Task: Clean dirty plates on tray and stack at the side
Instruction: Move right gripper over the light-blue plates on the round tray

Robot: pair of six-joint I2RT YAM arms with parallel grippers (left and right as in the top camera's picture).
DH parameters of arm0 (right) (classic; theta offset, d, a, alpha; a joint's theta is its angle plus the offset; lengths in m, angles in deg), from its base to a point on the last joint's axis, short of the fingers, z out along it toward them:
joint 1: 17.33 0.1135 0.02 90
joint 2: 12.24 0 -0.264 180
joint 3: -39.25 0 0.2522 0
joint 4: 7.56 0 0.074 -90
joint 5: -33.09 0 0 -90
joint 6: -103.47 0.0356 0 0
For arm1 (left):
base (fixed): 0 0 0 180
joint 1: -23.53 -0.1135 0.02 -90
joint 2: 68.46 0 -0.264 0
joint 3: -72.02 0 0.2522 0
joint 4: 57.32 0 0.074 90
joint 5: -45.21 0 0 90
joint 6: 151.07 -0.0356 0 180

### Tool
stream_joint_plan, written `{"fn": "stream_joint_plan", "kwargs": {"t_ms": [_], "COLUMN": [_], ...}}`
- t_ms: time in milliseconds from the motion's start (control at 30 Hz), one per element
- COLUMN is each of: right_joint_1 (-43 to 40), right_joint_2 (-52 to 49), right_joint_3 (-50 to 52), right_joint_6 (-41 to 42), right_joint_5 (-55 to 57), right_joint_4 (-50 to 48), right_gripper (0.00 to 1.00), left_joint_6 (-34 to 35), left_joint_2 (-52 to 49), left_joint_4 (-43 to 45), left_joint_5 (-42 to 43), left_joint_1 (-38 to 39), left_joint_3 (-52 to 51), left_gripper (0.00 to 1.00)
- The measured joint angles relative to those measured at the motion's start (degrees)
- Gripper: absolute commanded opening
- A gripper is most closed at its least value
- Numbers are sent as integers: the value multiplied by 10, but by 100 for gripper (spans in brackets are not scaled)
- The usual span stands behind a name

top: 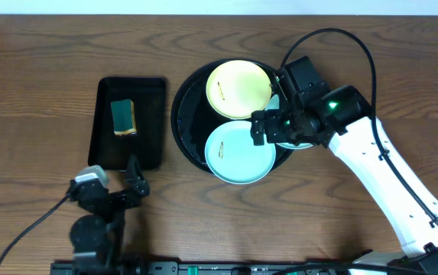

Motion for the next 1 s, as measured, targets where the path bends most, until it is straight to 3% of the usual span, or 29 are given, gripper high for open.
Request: {"fn": "stream_joint_plan", "kwargs": {"t_ms": [233,367,567,800,1000], "right_joint_1": [0,6,23,35,35], "right_joint_2": [0,0,-5,-27,-71], "right_joint_3": [1,3,4,4,4], "right_joint_6": [1,0,0,7,30], "right_joint_5": [0,-2,-3,-4,2], "right_joint_4": [-17,-10,-14,-40,-50], "right_gripper": [99,99,99,98,77], "left_joint_6": [-1,-24,-95,-132,-128], "left_joint_2": [-166,-361,-611,-771,-871], "left_joint_4": [-169,-381,-557,-560,-512], "left_joint_5": [13,55,79,82,82], "left_joint_1": [0,0,0,0,-26], "left_joint_3": [247,471,726,771,771], "left_gripper": [92,92,92,91,91]}}
